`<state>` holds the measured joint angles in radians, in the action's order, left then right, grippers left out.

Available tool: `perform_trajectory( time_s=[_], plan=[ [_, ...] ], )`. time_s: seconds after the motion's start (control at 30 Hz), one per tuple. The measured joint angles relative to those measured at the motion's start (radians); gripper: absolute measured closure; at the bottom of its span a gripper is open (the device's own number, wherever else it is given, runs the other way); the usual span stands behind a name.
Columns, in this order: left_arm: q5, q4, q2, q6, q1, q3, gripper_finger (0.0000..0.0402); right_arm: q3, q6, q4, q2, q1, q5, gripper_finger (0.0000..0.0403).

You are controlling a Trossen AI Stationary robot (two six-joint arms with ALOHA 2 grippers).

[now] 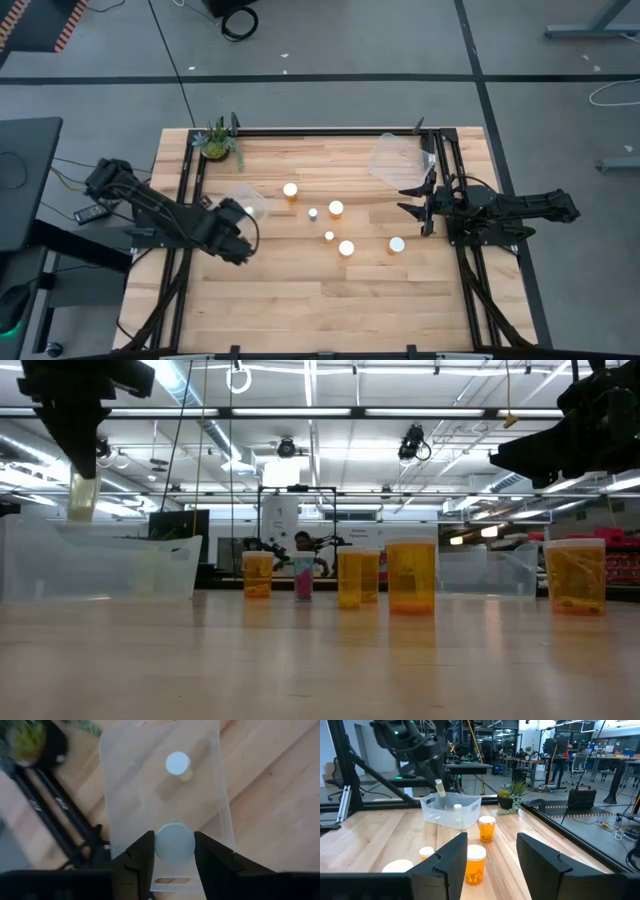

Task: Pick and place medicine bottles into bin by pill shape (circle, oval)
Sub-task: Put the yellow pill bottle into the left transparent bin

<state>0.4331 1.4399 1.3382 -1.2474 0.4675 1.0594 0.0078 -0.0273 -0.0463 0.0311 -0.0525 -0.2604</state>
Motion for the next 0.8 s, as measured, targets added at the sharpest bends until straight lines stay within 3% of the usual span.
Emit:
perform_trajectory(
  time_s=[0.23,0.43,0.8],
  plan=[
    [-0.005,-0.193,-0.137,-0.128,0.0,-0.199,0.0266,0.0,0.0,0.0,0.0,0.0,0.0,0.0225],
    [-0.068,-0.31,-0.144,-0.147,0.0,-0.325,0.0258,0.0,0.0,0.0,0.0,0.0,0.0,0.0225],
    [-0.125,-0.359,-0.144,-0.182,0.0,-0.356,0.0253,0.0,0.0,0.0,0.0,0.0,0.0,0.0225]
  ],
)
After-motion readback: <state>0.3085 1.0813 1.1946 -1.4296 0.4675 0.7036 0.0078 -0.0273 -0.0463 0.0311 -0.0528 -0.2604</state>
